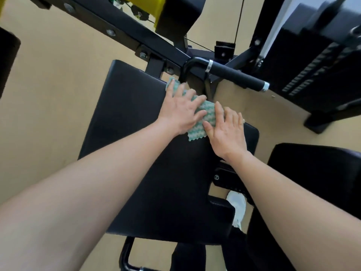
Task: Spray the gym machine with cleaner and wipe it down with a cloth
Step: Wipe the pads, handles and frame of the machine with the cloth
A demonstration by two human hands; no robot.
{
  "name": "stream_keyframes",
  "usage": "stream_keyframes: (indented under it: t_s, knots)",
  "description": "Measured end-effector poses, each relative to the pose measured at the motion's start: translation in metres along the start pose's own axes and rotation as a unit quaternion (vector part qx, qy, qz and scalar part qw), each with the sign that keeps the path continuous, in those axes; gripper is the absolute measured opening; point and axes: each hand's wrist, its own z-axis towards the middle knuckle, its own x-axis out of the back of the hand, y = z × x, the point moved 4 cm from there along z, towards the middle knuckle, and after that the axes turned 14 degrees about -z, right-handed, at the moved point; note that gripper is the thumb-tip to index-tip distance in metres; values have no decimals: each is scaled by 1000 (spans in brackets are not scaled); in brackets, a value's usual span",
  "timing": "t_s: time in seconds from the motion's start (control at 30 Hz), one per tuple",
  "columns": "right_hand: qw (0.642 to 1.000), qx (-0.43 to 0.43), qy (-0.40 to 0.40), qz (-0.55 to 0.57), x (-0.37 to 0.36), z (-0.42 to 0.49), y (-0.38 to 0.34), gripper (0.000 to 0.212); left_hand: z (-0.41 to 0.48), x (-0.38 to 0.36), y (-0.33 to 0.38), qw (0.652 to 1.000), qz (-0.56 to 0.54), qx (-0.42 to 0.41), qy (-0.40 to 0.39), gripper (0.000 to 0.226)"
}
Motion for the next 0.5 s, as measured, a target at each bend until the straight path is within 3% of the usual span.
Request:
stream_keyframes:
  t_s: [0.17, 0.3, 0.5]
  knots:
    - [988, -148, -39, 37, -16, -35, 33, 77, 18, -17, 55, 993, 40, -107, -38, 61]
    - [952, -259, -81, 145, -29, -64, 35, 79, 35, -26, 87, 981, 45, -178, -66, 63]
    - [929, -289, -87, 212, -39, -84, 25, 80, 38, -34, 97, 962, 68, -254, -73, 75]
